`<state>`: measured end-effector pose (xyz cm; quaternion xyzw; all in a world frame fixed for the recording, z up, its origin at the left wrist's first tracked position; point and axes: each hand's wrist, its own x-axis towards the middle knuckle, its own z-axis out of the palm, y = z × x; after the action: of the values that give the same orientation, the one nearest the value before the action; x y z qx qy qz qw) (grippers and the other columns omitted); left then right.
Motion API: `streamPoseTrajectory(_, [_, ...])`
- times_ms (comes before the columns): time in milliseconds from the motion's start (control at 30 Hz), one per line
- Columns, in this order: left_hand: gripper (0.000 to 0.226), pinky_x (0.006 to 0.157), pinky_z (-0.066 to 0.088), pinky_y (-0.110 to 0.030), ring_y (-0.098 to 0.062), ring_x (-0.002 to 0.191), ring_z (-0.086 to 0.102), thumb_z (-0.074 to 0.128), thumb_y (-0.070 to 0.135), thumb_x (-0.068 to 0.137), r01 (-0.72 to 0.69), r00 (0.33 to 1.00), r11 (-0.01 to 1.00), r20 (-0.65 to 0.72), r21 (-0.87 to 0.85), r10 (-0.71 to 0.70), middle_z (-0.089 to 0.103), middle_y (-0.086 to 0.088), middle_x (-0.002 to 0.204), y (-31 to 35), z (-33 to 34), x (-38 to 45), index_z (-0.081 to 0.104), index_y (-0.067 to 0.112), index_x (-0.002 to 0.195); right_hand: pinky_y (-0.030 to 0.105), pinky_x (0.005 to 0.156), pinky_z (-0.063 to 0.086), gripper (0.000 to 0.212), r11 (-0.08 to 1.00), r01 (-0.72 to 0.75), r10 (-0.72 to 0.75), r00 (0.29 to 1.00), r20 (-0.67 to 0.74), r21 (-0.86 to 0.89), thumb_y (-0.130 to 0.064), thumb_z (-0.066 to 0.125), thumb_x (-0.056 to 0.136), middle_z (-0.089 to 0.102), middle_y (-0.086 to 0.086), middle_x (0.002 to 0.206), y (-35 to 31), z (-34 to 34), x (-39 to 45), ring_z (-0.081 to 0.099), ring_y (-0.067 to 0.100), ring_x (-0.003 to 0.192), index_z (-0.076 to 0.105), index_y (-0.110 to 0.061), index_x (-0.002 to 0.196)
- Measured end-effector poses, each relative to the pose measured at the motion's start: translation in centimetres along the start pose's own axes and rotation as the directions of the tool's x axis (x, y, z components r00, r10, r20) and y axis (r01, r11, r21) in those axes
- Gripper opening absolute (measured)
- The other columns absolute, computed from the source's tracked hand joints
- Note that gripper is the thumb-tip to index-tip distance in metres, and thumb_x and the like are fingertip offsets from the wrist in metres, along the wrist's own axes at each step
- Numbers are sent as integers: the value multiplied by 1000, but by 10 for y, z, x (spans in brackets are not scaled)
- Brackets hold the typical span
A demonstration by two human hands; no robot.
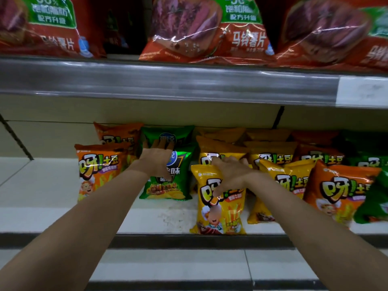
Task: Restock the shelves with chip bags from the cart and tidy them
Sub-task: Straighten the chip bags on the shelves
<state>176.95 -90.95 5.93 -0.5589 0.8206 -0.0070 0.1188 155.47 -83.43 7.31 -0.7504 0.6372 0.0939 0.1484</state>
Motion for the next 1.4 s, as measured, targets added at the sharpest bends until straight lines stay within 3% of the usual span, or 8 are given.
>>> streamPoseTrajectory(100, [106,115,5,-58,-30,145,20,72,52,77,10,1000,1000,-29,-1,-10,35,-6,152,2,1,-2,9,15,154,53,114,15,90,999,1,-2,1000,13,50,-41,76,78,35,7,152,2,4,-3,30,30,140,20,-26,146])
streamPoseTrajectory(267, [108,114,-4,-58,-28,143,26,72,51,78,27,997,1000,-68,-1,-27,39,-8,148,5,4,-5,5,16,154,50,105,24,83,1000,8,-10,988,-152,-18,-41,74,79,51,8,138,4,-2,-2,44,33,128,24,-21,142])
streamPoseTrajectory(500, [105,116,-1,-57,-29,136,37,67,58,79,33,987,999,-157,39,-26,45,-11,142,8,4,-13,8,15,153,50,109,16,85,1000,-2,3,995,-102,11,-46,69,83,37,6,152,8,-4,2,31,32,139,20,-23,148])
streamPoseTrajectory(633, [109,116,-3,-57,-31,145,15,67,61,77,44,979,997,-202,56,-32,24,-15,152,12,5,-26,3,15,153,56,113,9,97,1000,-12,8,990,-137,-27,-49,72,78,24,5,154,1,0,-4,17,27,144,12,-26,151])
streamPoseTrajectory(867, [107,116,1,-55,-34,145,4,68,56,79,108,979,993,-168,-52,-116,7,-17,153,21,14,-65,1,16,152,54,116,3,97,994,90,-103,940,-326,-54,-54,66,81,20,6,150,-27,1,-34,14,25,142,8,-24,153])
streamPoseTrajectory(1067, [104,116,7,-56,-35,146,3,68,51,81,157,987,983,-23,-92,-159,3,-18,157,10,17,-120,3,12,153,42,115,16,87,970,220,-239,931,-276,-100,-48,65,86,18,7,154,-68,4,-62,15,26,143,16,-19,152])
streamPoseTrajectory(1200, [90,115,11,-57,-34,144,10,68,50,82,212,976,969,82,-130,-203,12,-16,154,-19,24,-147,18,13,148,40,115,21,85,958,274,-285,928,-240,-79,-45,64,87,18,8,157,-95,4,-64,16,25,145,18,-17,152])
streamPoseTrajectory(1400, [90,114,15,-54,-31,142,19,68,51,81,252,968,957,37,-146,-249,20,-13,151,-74,39,-143,20,12,147,40,113,27,82,967,247,-256,939,-230,-67,-42,66,87,24,7,155,-128,1,-33,22,26,143,23,-15,151])
